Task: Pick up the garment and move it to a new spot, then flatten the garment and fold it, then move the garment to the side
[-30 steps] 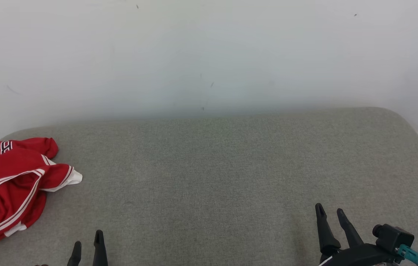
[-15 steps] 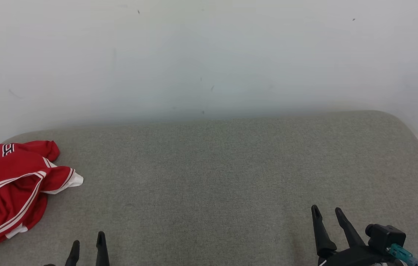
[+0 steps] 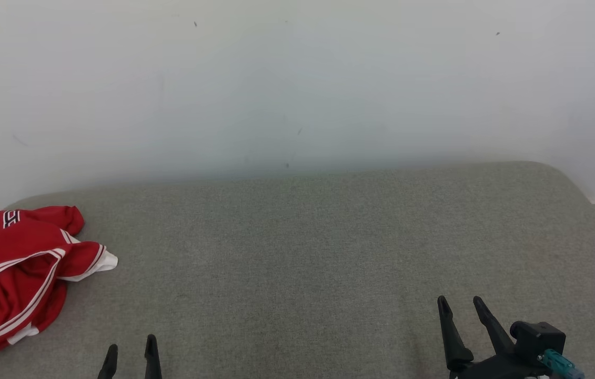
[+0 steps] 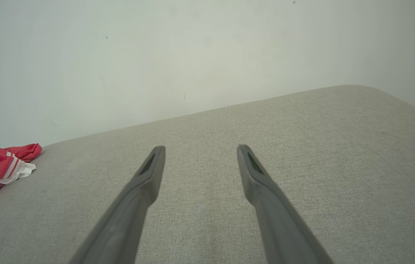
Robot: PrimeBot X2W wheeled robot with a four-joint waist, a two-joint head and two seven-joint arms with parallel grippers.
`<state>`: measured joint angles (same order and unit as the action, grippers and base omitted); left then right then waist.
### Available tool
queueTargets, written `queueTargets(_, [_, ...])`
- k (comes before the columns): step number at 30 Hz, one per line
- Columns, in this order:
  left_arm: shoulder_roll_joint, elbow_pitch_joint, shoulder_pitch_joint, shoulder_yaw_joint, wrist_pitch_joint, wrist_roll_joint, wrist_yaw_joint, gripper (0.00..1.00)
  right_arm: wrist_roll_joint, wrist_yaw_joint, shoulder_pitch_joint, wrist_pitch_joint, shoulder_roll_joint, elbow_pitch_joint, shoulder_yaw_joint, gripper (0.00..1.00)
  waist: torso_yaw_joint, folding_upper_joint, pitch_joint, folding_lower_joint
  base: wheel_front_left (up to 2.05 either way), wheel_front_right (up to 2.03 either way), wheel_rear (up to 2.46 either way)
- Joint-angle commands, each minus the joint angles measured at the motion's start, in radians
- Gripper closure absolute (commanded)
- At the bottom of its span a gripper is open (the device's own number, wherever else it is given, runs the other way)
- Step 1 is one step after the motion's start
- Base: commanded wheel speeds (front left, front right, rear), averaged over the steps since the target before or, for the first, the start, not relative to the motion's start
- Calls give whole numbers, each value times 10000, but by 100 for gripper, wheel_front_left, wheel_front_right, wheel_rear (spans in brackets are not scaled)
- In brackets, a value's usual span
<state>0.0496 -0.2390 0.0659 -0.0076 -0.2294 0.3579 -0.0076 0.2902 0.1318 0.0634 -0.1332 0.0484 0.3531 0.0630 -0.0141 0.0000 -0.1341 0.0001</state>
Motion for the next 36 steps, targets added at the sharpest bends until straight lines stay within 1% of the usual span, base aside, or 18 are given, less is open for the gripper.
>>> queueTargets(1, [41,50,92,-29,-119,-248,64,0,-301,-18,-40,-90,30,8,21,0,-11,0,-29,-1,0,0,0])
queueTargets(17, [34,92,217,-256,-353,-746,341,0,-1433,-21,-96,-202,30,120,115,0,-9,0,-227,-1,0,0,0])
queueTargets(31, [64,102,260,-348,-216,-498,484,0,-1299,-21,-145,-179,30,124,94,0,-78,0,-240,-1,0,0,0])
queueTargets(36, [105,140,294,-400,-189,-485,496,0,-1257,-21,-226,-193,27,100,51,0,144,0,-248,-1,0,0,0])
